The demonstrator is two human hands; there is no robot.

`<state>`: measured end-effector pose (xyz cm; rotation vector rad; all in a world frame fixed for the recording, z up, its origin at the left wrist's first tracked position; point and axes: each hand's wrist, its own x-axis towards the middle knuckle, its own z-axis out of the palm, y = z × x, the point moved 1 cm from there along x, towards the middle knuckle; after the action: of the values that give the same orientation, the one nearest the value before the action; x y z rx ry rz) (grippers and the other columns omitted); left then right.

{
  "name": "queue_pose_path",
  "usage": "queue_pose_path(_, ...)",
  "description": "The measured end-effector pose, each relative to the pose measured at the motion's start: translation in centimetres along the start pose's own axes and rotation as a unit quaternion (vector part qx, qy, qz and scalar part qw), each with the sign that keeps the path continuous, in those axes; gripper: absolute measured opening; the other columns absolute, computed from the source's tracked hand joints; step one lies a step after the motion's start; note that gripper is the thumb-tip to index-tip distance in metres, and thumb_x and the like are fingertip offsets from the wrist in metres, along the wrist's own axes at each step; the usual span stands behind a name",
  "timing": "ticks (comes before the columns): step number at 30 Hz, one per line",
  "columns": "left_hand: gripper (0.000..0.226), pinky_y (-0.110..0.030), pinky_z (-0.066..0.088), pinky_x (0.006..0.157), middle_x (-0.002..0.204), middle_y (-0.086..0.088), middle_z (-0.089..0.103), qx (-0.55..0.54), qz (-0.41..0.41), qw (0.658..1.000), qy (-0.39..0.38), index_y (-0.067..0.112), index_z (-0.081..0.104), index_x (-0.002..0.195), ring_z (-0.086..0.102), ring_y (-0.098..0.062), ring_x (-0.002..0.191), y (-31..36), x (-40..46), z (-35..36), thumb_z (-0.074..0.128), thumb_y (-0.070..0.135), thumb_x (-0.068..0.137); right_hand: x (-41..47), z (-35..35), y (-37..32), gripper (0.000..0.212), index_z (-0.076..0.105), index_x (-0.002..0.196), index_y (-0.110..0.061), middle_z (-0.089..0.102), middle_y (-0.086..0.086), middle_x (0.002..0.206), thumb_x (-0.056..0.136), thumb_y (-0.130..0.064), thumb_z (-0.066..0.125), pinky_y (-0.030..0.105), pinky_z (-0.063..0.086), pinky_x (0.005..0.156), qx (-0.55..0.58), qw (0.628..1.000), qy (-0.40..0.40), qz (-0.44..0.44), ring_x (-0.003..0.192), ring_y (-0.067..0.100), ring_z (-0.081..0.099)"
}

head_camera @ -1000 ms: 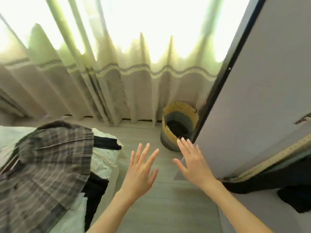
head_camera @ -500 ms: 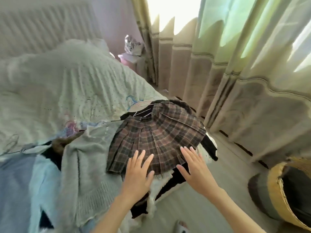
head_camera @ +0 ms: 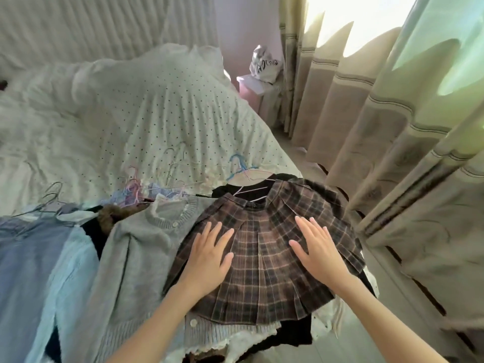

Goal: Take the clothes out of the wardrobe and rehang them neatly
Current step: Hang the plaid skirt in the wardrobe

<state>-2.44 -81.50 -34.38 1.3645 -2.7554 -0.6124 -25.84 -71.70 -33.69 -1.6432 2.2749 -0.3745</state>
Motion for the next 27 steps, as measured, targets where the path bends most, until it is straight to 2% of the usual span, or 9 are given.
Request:
queue_pose_path(3, 0.053, -0.034, -0.006, 0.114, 0.157, 0.001, -0.003, 0.011, -0.017, 1.0, -0.016, 0.026, 0.01, 0.148, -0.012, -0.017, 0.143, 0.3, 5.2, 0.3, 0.03, 0.034, 0.1, 5.5, -0.6, 2.7, 0.059, 0.015, 0.149, -0.021, 0.02, -0.003, 0.155, 0.098, -0.042, 0.035, 0.035, 0.001, 0.116, -0.035, 0.999, -0.015, -0.014, 0.145, 0.016, 0.006)
queue_pose_path(8, 0.052, -0.035, 0.001, 0.115, 0.157, -0.001, 0.002, 0.04, -0.084, 0.991, -0.098, 0.025, 0.011, 0.148, -0.006, -0.019, 0.144, -2.6, 11.3, 4.3, 0.029, 0.033, 0.1, 13.6, 1.9, 8.4, 0.059, 0.008, 0.15, -0.022, 0.017, -0.002, 0.156, 0.099, -0.044, 0.029, 0.038, 0.002, 0.116, -0.135, 0.982, -0.126, -0.036, 0.145, 0.017, 0.007)
queue_pose_path(11, 0.052, -0.035, 0.007, 0.116, 0.157, -0.002, 0.005, 0.054, -0.134, 0.983, -0.117, 0.025, 0.01, 0.149, -0.001, -0.019, 0.144, -5.4, 14.2, 6.1, 0.028, 0.033, 0.1, 19.3, 3.4, 11.1, 0.058, 0.015, 0.149, -0.019, 0.024, 0.001, 0.153, 0.099, -0.041, 0.033, 0.039, 0.009, 0.116, -0.116, 0.985, -0.127, -0.017, 0.143, 0.019, 0.014)
queue_pose_path(14, 0.052, -0.034, 0.011, 0.115, 0.157, -0.003, 0.006, 0.04, -0.171, 0.977, -0.122, 0.023, 0.01, 0.149, 0.003, -0.02, 0.144, -7.9, 17.1, 7.6, 0.027, 0.032, 0.1, 25.0, 5.2, 12.4, 0.054, 0.025, 0.146, -0.015, 0.034, 0.005, 0.148, 0.098, -0.036, 0.038, 0.04, 0.015, 0.115, -0.064, 0.992, -0.109, -0.001, 0.14, 0.021, 0.024)
queue_pose_path(17, 0.053, -0.033, 0.012, 0.116, 0.156, -0.004, 0.008, 0.016, -0.189, 0.976, -0.106, 0.022, 0.009, 0.149, 0.006, -0.019, 0.144, -9.4, 20.7, 9.1, 0.028, 0.033, 0.1, 30.2, 7.6, 13.6, 0.051, 0.029, 0.145, -0.015, 0.038, 0.005, 0.146, 0.098, -0.032, 0.039, 0.041, 0.018, 0.115, -0.061, 0.993, -0.103, -0.007, 0.138, 0.021, 0.028)
queue_pose_path(19, 0.056, -0.034, 0.015, 0.116, 0.156, -0.004, 0.012, -0.026, -0.202, 0.975, -0.089, 0.019, 0.009, 0.149, 0.011, -0.018, 0.143, -10.4, 23.3, 10.5, 0.03, 0.035, 0.099, 33.1, 9.4, 14.6, 0.05, 0.026, 0.146, -0.015, 0.035, 0.004, 0.148, 0.099, -0.03, 0.036, 0.042, 0.018, 0.116, -0.072, 0.991, -0.109, -0.009, 0.14, 0.021, 0.026)
queue_pose_path(22, 0.063, -0.037, 0.023, 0.114, 0.153, -0.003, 0.02, -0.099, -0.226, 0.967, -0.065, 0.017, 0.011, 0.148, 0.022, -0.017, 0.14, -11.4, 26.8, 12.6, 0.037, 0.041, 0.096, 35.9, 12.4, 16.2, 0.052, 0.02, 0.148, -0.016, 0.029, 0.002, 0.152, 0.1, -0.033, 0.031, 0.041, 0.012, 0.116, -0.124, 0.978, -0.165, 0.001, 0.142, 0.02, 0.02)
queue_pose_path(24, 0.067, -0.036, 0.023, 0.114, 0.153, -0.003, 0.019, -0.101, -0.235, 0.964, -0.067, 0.018, 0.008, 0.149, 0.021, -0.018, 0.139, -11.7, 28.5, 13.7, 0.039, 0.044, 0.095, 36.7, 14.1, 17.0, 0.053, 0.028, 0.145, -0.014, 0.037, 0.005, 0.146, 0.098, -0.038, 0.036, 0.041, 0.016, 0.115, -0.167, 0.973, -0.158, -0.006, 0.137, 0.023, 0.029)
queue_pose_path(27, 0.07, -0.034, 0.03, 0.105, 0.146, -0.008, 0.028, -0.063, -0.261, 0.962, -0.052, 0.019, 0.009, 0.149, 0.027, -0.023, 0.132, -12.0, 29.7, 14.3, 0.039, 0.05, 0.094, 37.6, 14.9, 17.2, 0.05, 0.051, 0.128, -0.011, 0.054, 0.009, 0.121, 0.091, -0.044, 0.049, 0.04, 0.032, 0.104, -0.203, 0.974, -0.093, -0.026, 0.115, 0.028, 0.046)
